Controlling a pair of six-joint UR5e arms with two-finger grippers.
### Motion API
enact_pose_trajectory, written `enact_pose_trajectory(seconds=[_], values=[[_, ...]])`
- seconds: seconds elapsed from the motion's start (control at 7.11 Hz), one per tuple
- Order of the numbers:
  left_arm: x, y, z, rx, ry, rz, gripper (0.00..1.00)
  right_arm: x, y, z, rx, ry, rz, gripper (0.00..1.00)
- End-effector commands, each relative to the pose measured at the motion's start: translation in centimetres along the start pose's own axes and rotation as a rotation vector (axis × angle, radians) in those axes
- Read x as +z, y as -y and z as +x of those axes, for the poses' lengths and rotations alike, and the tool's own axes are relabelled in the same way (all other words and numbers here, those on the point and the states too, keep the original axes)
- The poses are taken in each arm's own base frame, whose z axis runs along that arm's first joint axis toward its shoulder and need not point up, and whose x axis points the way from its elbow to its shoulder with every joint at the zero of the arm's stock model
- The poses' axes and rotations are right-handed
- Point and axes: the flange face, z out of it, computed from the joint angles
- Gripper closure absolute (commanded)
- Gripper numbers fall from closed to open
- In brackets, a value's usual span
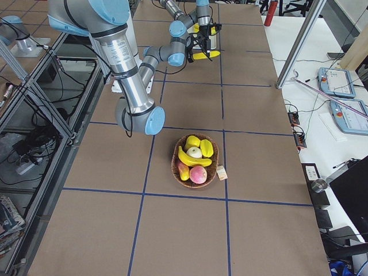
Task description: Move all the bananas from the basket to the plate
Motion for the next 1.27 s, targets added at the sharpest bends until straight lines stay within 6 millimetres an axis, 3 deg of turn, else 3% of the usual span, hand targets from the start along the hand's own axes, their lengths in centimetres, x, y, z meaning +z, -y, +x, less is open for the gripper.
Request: enact_pose_trajectory(seconds=[0.0, 0.14, 0.28, 0.56, 0.84, 1.13], values=[[-2.5, 3.9, -3.9, 0.027, 0.200, 0.051, 1.00, -3.2, -0.4, 2.9, 0.020, -0.093, -0.005, 0.00], [-5.2, 4.6, -7.4, 0.065, 0.232, 0.069, 1.00, -3.5, 0.5, 5.3, 0.026, -0.144, 0.008, 0.00], [-6.8, 6.0, -13.0, 0.061, 0.297, 0.086, 1.00, -3.5, 1.0, 6.1, -0.002, -0.161, 0.014, 0.00], [-6.8, 6.8, -22.3, 0.030, 0.433, 0.066, 1.00, -3.1, 0.9, 7.2, -0.004, -0.188, 0.016, 0.00], [-7.4, 5.9, -30.7, -0.039, 0.545, 0.047, 1.00, -2.7, 0.9, 7.5, -0.002, -0.197, 0.015, 0.00], [-6.5, 6.4, -33.5, -0.050, 0.606, 0.072, 1.00, -2.2, 1.0, 7.6, -0.002, -0.197, 0.015, 0.00]])
